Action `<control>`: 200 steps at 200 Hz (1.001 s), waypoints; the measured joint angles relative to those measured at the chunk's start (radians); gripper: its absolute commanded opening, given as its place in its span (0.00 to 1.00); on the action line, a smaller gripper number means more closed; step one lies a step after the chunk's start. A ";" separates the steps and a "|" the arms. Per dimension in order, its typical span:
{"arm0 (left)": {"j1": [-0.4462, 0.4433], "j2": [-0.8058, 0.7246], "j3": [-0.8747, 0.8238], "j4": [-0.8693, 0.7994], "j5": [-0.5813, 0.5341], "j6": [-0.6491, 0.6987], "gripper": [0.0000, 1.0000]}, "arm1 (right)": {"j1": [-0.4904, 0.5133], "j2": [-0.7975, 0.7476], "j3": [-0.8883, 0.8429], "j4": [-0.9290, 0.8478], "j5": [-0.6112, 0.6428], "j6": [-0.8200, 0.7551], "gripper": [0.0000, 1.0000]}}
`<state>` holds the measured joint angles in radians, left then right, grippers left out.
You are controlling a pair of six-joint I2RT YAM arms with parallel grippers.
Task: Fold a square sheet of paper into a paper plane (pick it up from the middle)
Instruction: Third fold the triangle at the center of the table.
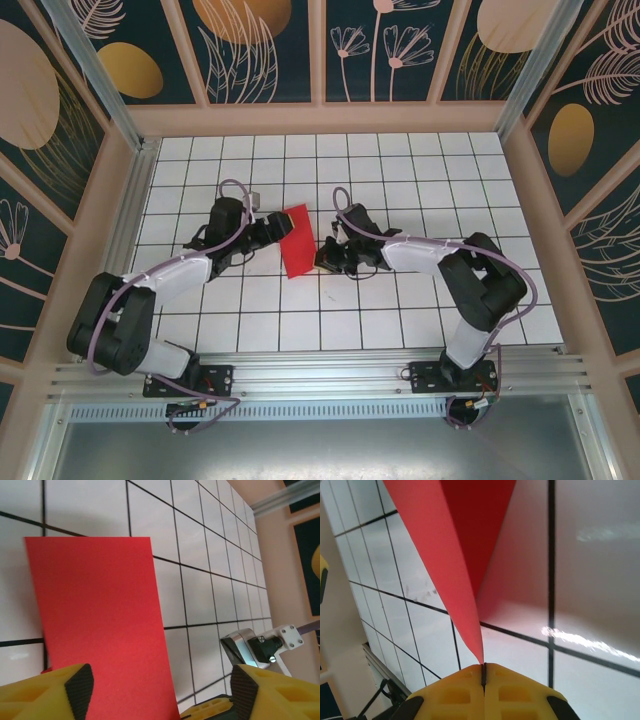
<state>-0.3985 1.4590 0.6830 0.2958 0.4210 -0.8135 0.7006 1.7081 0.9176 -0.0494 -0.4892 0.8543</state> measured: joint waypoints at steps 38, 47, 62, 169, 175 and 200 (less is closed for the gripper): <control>-0.035 0.092 0.001 0.099 0.060 -0.022 0.58 | -0.015 -0.036 -0.001 -0.108 -0.007 -0.041 0.00; -0.039 0.112 0.001 0.111 0.066 -0.026 0.57 | -0.018 -0.038 0.000 -0.121 -0.007 -0.047 0.00; -0.040 0.140 0.001 0.120 0.065 -0.026 0.54 | -0.020 -0.038 0.000 -0.138 -0.007 -0.056 0.00; -0.039 0.305 0.041 0.169 0.027 0.009 0.48 | -0.020 0.004 0.019 -0.142 -0.010 -0.064 0.00; -0.040 0.309 0.045 0.168 0.022 0.011 0.48 | -0.020 0.009 0.021 -0.142 -0.010 -0.064 0.00; -0.039 0.321 0.050 0.163 0.005 0.028 0.44 | -0.020 0.024 0.035 -0.142 -0.010 -0.064 0.00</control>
<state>-0.4377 1.7798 0.7334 0.4583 0.4255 -0.7856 0.6804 1.7325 0.9531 -0.1917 -0.4995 0.7902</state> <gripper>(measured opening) 0.456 0.062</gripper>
